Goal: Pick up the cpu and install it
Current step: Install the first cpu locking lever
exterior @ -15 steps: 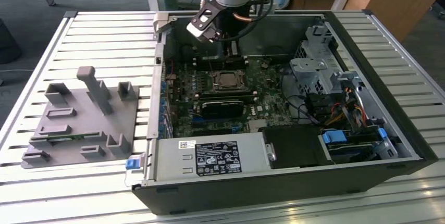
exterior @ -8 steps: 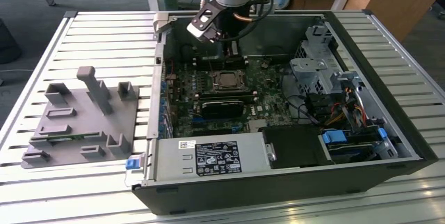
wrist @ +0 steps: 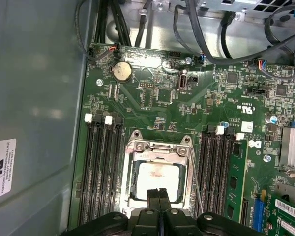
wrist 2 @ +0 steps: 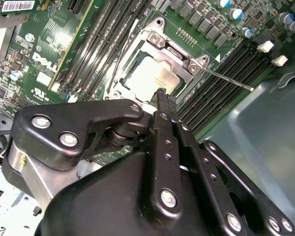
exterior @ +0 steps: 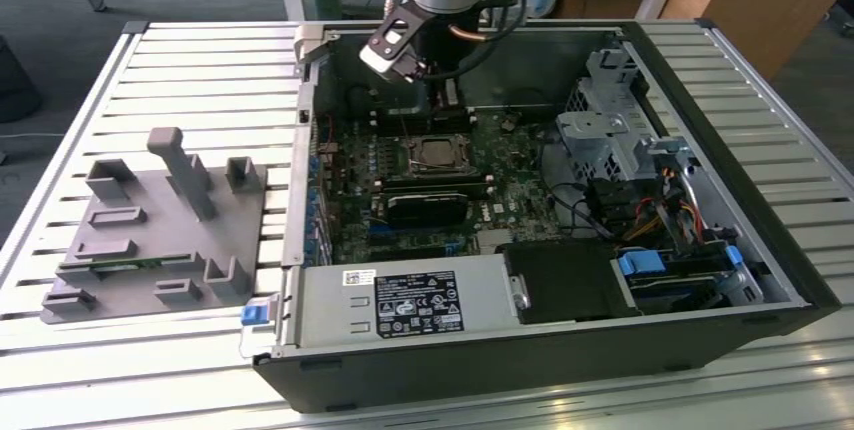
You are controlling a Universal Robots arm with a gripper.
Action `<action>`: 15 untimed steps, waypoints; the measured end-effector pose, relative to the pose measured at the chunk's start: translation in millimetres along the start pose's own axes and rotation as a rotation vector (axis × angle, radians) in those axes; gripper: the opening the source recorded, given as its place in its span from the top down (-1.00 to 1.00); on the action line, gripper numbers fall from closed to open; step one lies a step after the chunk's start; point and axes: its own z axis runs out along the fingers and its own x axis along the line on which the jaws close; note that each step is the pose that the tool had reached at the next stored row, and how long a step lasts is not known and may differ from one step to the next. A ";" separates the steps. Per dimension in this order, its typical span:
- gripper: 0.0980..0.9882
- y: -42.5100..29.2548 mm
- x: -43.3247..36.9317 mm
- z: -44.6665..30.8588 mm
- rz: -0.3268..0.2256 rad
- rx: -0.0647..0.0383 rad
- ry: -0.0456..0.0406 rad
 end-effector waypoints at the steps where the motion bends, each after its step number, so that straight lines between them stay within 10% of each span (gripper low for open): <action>1: 0.98 0.0 0.0 0.0 -0.004 0.000 0.0002; 15: 0.98 0.2 -0.1 -5.2 -0.092 -0.002 0.0028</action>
